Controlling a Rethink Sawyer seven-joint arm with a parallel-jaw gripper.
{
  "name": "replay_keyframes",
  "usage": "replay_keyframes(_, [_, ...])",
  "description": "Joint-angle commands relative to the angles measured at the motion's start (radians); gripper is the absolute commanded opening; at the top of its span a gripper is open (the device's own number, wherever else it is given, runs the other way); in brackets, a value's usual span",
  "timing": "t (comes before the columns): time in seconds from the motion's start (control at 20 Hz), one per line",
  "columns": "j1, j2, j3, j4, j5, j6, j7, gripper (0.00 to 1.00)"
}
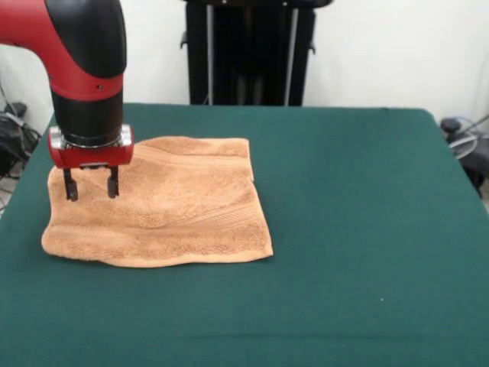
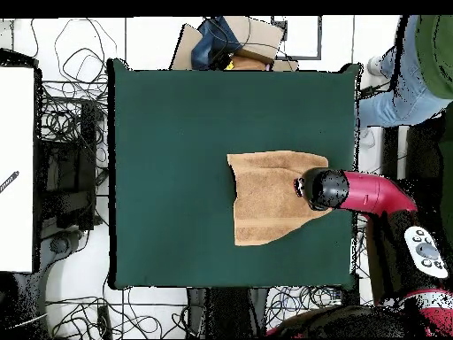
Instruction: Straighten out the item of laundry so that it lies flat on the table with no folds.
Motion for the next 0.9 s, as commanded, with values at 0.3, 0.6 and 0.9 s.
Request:
replay_keyframes(0.3, [0.043, 0.004, -0.102, 0.007, 0.198, 0.001, 0.334, 1.0])
replay_keyframes(0.6, [0.085, 0.018, -0.125, -0.027, 0.243, 0.019, 0.312, 1.0])
replay_keyframes(0.9, [0.121, 0.031, -0.145, -0.048, 0.304, 0.032, 0.32, 1.0])
